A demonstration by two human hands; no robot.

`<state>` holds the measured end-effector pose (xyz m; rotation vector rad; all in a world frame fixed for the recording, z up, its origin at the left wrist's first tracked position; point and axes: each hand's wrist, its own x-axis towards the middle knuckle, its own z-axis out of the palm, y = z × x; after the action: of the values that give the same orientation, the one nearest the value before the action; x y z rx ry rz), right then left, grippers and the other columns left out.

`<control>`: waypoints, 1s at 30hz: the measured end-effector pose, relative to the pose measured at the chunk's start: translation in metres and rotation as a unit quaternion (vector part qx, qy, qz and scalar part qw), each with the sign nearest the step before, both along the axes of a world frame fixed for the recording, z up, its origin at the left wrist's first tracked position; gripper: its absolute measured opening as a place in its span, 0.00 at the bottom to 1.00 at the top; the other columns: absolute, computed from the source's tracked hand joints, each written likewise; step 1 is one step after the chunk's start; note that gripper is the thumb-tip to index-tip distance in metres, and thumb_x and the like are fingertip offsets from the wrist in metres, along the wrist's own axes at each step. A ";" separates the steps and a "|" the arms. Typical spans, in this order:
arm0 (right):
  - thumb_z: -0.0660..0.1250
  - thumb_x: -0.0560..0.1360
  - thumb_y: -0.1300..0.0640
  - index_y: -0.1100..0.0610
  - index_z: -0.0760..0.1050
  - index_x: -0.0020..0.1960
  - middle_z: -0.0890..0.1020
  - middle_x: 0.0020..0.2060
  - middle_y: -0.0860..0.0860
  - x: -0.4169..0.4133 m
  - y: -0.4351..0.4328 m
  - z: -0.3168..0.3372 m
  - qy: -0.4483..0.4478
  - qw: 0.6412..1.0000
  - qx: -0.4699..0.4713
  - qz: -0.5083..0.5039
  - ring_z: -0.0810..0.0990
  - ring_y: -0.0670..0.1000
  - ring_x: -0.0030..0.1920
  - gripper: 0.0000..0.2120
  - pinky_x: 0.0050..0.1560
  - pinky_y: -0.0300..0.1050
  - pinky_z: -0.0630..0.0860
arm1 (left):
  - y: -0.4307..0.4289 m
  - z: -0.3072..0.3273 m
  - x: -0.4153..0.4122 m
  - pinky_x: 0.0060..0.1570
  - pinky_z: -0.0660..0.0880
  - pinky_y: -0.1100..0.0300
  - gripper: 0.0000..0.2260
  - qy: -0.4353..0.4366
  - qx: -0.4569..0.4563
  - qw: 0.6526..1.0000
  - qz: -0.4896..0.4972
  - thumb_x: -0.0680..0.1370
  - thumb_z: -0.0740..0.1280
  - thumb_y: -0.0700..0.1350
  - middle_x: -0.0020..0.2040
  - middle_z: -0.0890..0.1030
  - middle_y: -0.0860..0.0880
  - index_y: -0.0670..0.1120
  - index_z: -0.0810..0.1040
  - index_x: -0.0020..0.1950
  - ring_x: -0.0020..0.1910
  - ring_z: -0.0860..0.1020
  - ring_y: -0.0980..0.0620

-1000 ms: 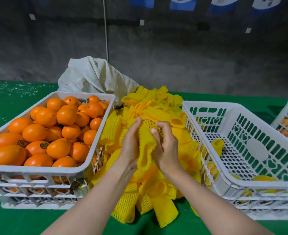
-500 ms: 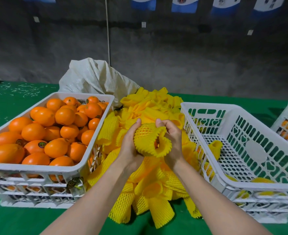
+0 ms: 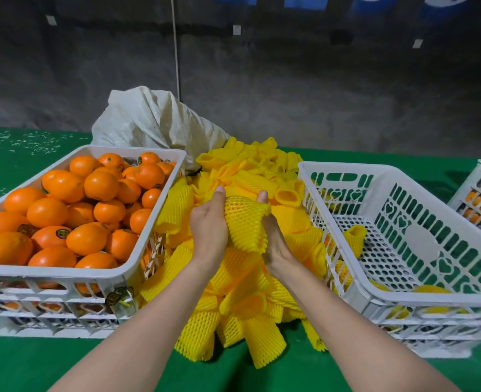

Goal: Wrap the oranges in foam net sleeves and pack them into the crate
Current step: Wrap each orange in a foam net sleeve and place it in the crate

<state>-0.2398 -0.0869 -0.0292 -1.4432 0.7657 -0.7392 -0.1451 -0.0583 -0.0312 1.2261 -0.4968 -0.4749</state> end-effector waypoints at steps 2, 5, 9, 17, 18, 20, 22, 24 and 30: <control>0.48 0.75 0.35 0.52 0.68 0.60 0.73 0.62 0.54 0.007 -0.002 0.002 -0.002 0.999 0.033 -0.029 0.73 0.52 0.56 0.26 0.62 0.51 0.71 | 0.004 -0.004 0.003 0.32 0.60 0.45 0.23 -0.124 0.009 0.992 0.033 0.79 0.65 0.48 0.27 0.63 0.44 0.41 0.65 0.27 0.29 0.62 0.48; 0.52 0.78 0.39 0.59 0.70 0.67 0.78 0.59 0.63 0.014 -0.004 -0.001 -0.079 0.988 0.129 -0.023 0.76 0.63 0.59 0.29 0.61 0.61 0.72 | 0.005 -0.007 0.004 0.30 0.56 0.49 0.23 -0.126 -0.022 0.991 0.040 0.79 0.66 0.45 0.25 0.60 0.47 0.43 0.63 0.26 0.28 0.58 0.50; 0.54 0.80 0.49 0.48 0.75 0.47 0.83 0.36 0.45 0.013 -0.011 -0.012 -0.170 0.971 0.161 -0.046 0.81 0.44 0.36 0.12 0.38 0.39 0.78 | 0.000 -0.009 0.002 0.29 0.66 0.61 0.19 0.033 -0.045 0.998 -0.020 0.78 0.65 0.45 0.23 0.68 0.48 0.44 0.69 0.27 0.27 0.65 0.52; 0.51 0.81 0.52 0.53 0.73 0.45 0.78 0.38 0.52 0.013 -0.006 -0.003 -0.219 0.958 0.178 -0.045 0.77 0.50 0.39 0.14 0.40 0.43 0.75 | -0.002 -0.001 -0.001 0.31 0.63 0.58 0.21 0.039 -0.055 0.996 -0.065 0.78 0.64 0.47 0.25 0.67 0.48 0.43 0.67 0.26 0.30 0.64 0.51; 0.51 0.81 0.53 0.53 0.72 0.43 0.77 0.37 0.52 0.012 -0.005 -0.002 -0.219 0.958 0.179 -0.047 0.76 0.50 0.39 0.13 0.40 0.43 0.73 | -0.002 -0.001 -0.002 0.30 0.64 0.58 0.22 0.044 -0.050 0.995 -0.074 0.78 0.64 0.47 0.23 0.68 0.48 0.44 0.68 0.24 0.28 0.66 0.51; 0.53 0.80 0.55 0.52 0.71 0.39 0.76 0.33 0.52 0.011 -0.006 -0.002 -0.217 0.958 0.179 -0.050 0.74 0.49 0.36 0.13 0.40 0.43 0.71 | -0.001 -0.002 -0.003 0.30 0.67 0.59 0.23 0.071 -0.039 0.992 -0.096 0.78 0.65 0.48 0.22 0.71 0.50 0.47 0.70 0.22 0.26 0.69 0.53; 0.55 0.80 0.55 0.50 0.73 0.36 0.78 0.29 0.49 0.007 -0.007 -0.003 -0.201 0.966 0.153 -0.049 0.76 0.46 0.33 0.15 0.38 0.41 0.72 | 0.000 -0.001 -0.002 0.34 0.70 0.57 0.19 0.072 -0.016 0.991 -0.113 0.78 0.65 0.49 0.26 0.75 0.49 0.45 0.73 0.28 0.30 0.73 0.50; 0.56 0.80 0.53 0.49 0.78 0.35 0.79 0.28 0.49 0.002 -0.008 -0.003 -0.179 0.977 0.113 -0.038 0.78 0.48 0.33 0.18 0.38 0.39 0.72 | 0.002 0.002 0.001 0.41 0.75 0.55 0.13 0.049 0.031 0.988 -0.142 0.78 0.65 0.51 0.37 0.81 0.46 0.42 0.78 0.39 0.41 0.77 0.47; 0.55 0.78 0.47 0.60 0.59 0.74 0.65 0.71 0.52 -0.014 -0.022 -0.006 -0.013 0.989 -0.128 -0.077 0.62 0.46 0.70 0.29 0.60 0.34 0.62 | 0.013 0.014 0.008 0.39 0.81 0.54 0.19 0.081 0.154 0.920 -0.352 0.76 0.59 0.64 0.42 0.86 0.53 0.59 0.85 0.37 0.38 0.84 0.51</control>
<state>-0.2542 -0.1087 -0.0352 -1.6129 0.7900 -1.0011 -0.1374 -0.0453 -0.0174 1.2713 -0.7392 -1.2979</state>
